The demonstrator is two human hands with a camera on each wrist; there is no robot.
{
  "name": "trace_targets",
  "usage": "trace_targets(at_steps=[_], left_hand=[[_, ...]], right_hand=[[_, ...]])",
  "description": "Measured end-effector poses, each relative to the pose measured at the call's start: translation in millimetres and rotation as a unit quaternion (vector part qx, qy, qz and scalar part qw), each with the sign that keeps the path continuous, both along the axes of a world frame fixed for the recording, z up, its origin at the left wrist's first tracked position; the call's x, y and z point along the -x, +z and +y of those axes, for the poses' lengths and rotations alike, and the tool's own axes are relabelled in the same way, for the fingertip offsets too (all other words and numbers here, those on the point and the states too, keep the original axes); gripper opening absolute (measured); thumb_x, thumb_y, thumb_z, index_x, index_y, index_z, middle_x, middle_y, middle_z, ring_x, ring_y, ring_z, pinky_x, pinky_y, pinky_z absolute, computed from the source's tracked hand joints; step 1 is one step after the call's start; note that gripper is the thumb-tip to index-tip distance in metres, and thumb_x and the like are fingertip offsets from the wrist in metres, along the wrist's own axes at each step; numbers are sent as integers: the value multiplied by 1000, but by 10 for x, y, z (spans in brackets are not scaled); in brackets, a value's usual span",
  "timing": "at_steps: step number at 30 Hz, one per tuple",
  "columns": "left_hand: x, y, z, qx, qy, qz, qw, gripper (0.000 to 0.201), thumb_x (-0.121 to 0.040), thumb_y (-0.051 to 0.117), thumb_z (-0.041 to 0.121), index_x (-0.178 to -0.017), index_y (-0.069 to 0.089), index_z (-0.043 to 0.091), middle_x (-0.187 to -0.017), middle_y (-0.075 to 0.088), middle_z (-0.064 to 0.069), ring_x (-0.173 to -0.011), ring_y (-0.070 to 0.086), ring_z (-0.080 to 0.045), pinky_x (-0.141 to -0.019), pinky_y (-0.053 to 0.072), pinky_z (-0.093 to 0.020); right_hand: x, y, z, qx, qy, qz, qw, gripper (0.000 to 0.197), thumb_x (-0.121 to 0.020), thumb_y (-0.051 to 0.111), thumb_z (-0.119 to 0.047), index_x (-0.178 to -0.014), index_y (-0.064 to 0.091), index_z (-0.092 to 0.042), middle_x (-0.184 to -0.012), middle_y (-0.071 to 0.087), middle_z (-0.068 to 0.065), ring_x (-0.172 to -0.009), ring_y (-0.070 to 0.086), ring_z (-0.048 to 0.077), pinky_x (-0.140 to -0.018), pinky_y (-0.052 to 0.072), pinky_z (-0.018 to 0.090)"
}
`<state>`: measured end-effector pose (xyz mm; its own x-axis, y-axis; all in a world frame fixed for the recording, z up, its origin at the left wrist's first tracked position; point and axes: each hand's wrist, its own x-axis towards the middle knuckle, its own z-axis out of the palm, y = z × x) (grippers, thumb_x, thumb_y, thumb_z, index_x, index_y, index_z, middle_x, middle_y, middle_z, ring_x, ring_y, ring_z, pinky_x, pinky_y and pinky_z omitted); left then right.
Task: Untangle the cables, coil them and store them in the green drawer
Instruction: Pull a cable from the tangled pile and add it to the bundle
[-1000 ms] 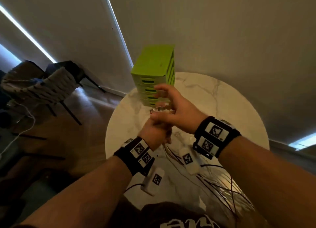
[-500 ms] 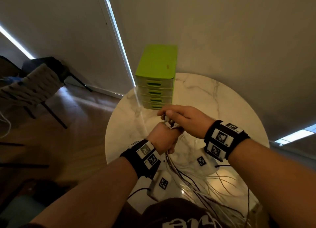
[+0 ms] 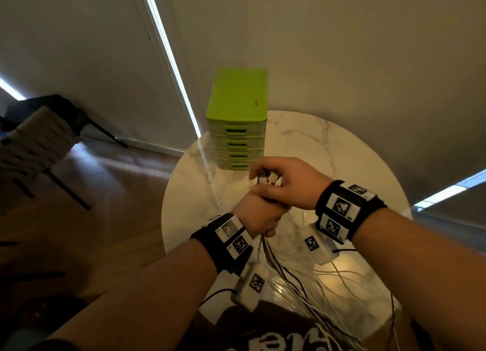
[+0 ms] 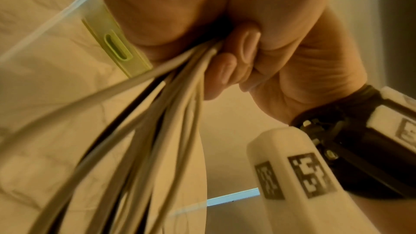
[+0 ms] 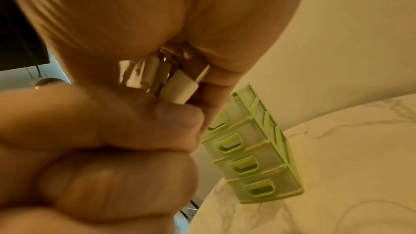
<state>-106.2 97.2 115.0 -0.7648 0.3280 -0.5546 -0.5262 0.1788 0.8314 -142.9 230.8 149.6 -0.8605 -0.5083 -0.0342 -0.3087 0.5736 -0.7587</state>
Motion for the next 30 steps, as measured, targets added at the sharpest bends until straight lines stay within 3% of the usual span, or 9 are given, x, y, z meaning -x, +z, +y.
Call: trace_targets(at_steps=[4, 10, 13, 16, 19, 22, 26, 28, 30], left_hand=[[12, -22, -69, -34, 9, 23, 999, 21, -91, 57, -7, -87, 45, 10, -55, 29, -5, -40, 31, -15, -43, 32, -24], [5, -5, -90, -41, 25, -2, 999, 33, -95, 50, 0, -66, 41, 14, -51, 30, -4, -42, 27, -17, -44, 30, -25], [39, -10, -54, -42, 47, -23, 998, 26, -94, 46, -4, -69, 46, 6, -49, 36, -8, -40, 37, -21, -48, 45, -33], [59, -54, -35, -83, 85, -38, 992, 22, -99, 49, 2, -78, 54, 2, -50, 42, -7, -44, 44, -24, -60, 54, -43], [143, -53, -70, -161, 164, -55, 972, 23, -103, 50, 15, -82, 56, 9, -57, 38, -5, -47, 41, -22, -56, 48, -37], [278, -92, -177, -238, 238, -90, 937, 36, -104, 51, 36, -77, 57, 14, -63, 41, -4, -58, 49, -23, -58, 47, -34], [407, -170, -398, -272, 282, -97, 915, 52, -105, 40, 53, -68, 50, 17, -62, 44, -2, -58, 49, -19, -72, 52, -38], [430, -235, -555, -278, 307, -119, 902, 52, -104, 41, 52, -66, 47, 18, -59, 43, -1, -55, 49, -19, -76, 52, -40], [360, -328, -694, -280, 293, -172, 898, 52, -103, 45, 49, -61, 41, 20, -54, 31, 3, -47, 37, -15, -63, 46, -32]], right_hand=[[14, -5, -26, 5, -33, 1, 999, 5, -99, 59, -29, -103, 62, -31, -97, 66, -12, -86, 64, 12, -80, 54, 39], [-30, -110, -50, 14, -53, -3, 998, 28, -107, 40, -22, -116, 66, -26, -97, 64, -16, -90, 59, 0, -80, 47, 27], [-29, -140, -120, 26, -43, -17, 999, 34, -103, 36, -35, -110, 67, -23, -104, 67, -6, -98, 61, 11, -90, 50, 39], [50, -167, -97, 61, -25, -69, 995, 47, -100, 33, -54, -129, 57, -25, -130, 63, -2, -120, 58, 14, -104, 46, 42], [56, -259, -78, 250, -88, -137, 954, 64, -98, 50, -56, -152, 26, -33, -155, 44, -5, -137, 48, 7, -107, 45, 30], [-151, -601, -77, 315, -125, -322, 884, 76, -86, 80, -32, -147, 36, -33, -132, 65, 2, -115, 68, 19, -99, 54, 43], [-677, -1223, 87, 84, -12, -533, 842, 37, -77, 75, -20, -112, 72, -5, -69, 65, 10, -60, 65, 22, -68, 58, 37], [-845, -1506, 298, -79, -13, -507, 858, 28, -76, 78, -35, -93, 77, -14, -56, 59, 1, -51, 58, 17, -67, 53, 36], [-853, -1657, 525, -217, -61, -414, 882, 20, -79, 76, -44, -82, 74, -24, -68, 66, -4, -64, 65, 16, -70, 53, 32]])
